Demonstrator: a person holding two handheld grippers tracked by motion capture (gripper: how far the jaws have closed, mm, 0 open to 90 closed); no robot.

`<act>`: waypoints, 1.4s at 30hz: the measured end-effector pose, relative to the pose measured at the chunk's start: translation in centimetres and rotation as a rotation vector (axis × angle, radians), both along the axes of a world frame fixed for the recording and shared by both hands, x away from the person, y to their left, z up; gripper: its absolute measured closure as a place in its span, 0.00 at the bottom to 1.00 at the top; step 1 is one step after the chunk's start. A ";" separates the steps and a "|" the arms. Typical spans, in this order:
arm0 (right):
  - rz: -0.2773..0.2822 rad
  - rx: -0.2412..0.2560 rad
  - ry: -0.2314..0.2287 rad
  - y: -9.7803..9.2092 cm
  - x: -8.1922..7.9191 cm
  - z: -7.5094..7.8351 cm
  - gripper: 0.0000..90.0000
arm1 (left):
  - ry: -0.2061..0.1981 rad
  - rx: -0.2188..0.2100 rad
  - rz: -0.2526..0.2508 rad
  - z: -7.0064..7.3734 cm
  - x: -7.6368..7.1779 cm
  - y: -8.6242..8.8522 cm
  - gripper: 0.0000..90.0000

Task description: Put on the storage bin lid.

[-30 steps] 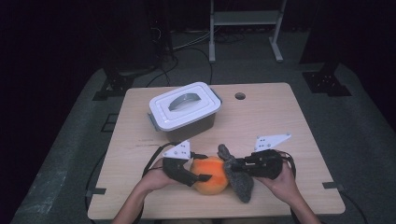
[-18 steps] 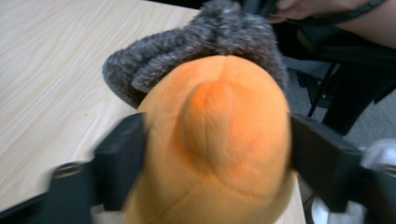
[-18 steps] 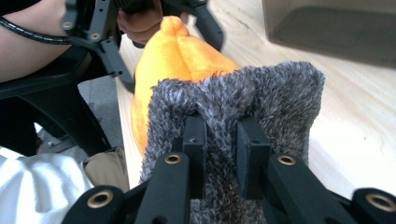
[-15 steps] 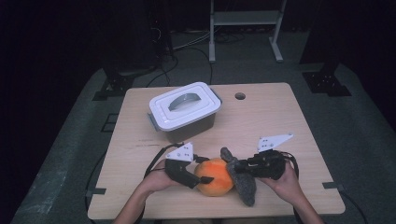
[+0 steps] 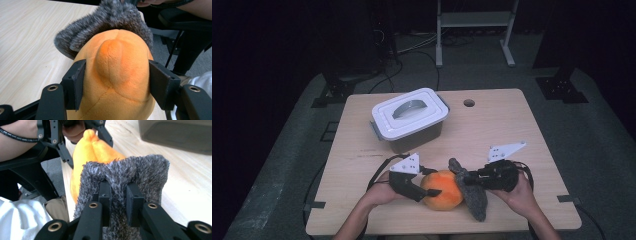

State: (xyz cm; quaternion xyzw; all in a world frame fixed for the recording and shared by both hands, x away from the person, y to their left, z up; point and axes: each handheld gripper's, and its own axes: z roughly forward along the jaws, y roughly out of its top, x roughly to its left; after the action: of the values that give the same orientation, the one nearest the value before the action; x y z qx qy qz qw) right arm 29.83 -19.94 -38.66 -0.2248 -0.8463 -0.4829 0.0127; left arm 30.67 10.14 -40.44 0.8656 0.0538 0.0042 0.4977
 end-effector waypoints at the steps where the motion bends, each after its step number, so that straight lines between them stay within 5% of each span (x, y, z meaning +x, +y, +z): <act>1: 0.001 0.009 -0.010 0.1 -0.1 0.3 0.85 | -0.001 -0.007 -0.010 -0.1 -0.1 -0.2 0.39; 4: 0.045 0.035 -0.038 1.4 -0.7 1.3 0.85 | -0.008 -0.006 -0.029 -0.4 -0.5 -0.8 0.39; 7: 0.066 -0.002 -0.045 2.1 -0.9 1.1 0.85 | -0.014 0.001 -0.024 -0.3 -0.5 -0.6 0.39; 12: 0.043 -0.013 -0.011 0.8 -0.4 0.7 0.86 | -0.009 -0.005 -0.018 -0.3 -0.4 -0.7 0.39; 23: 0.084 0.007 -0.066 3.1 -1.2 2.0 0.86 | -0.027 -0.004 -0.036 -0.4 -1.1 -2.0 0.39; 34: 0.064 0.022 0.003 1.3 -0.2 0.2 0.87 | -0.007 -0.013 -0.013 -0.5 0.0 -0.7 0.39; 38: 0.040 0.019 0.064 0.0 0.8 -0.7 0.87 | 0.003 -0.023 -0.005 -0.5 0.3 0.1 0.39; 42: 0.031 0.031 0.043 -0.3 0.6 -0.2 0.87 | -0.003 -0.022 -0.033 -0.5 0.0 -0.2 0.37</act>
State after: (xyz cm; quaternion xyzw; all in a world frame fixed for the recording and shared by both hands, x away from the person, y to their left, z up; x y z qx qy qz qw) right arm 30.44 -20.22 -38.81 -0.2217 -0.8417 -0.4905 0.0421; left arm 30.71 9.99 -40.97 0.8610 0.0388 -0.0034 0.5071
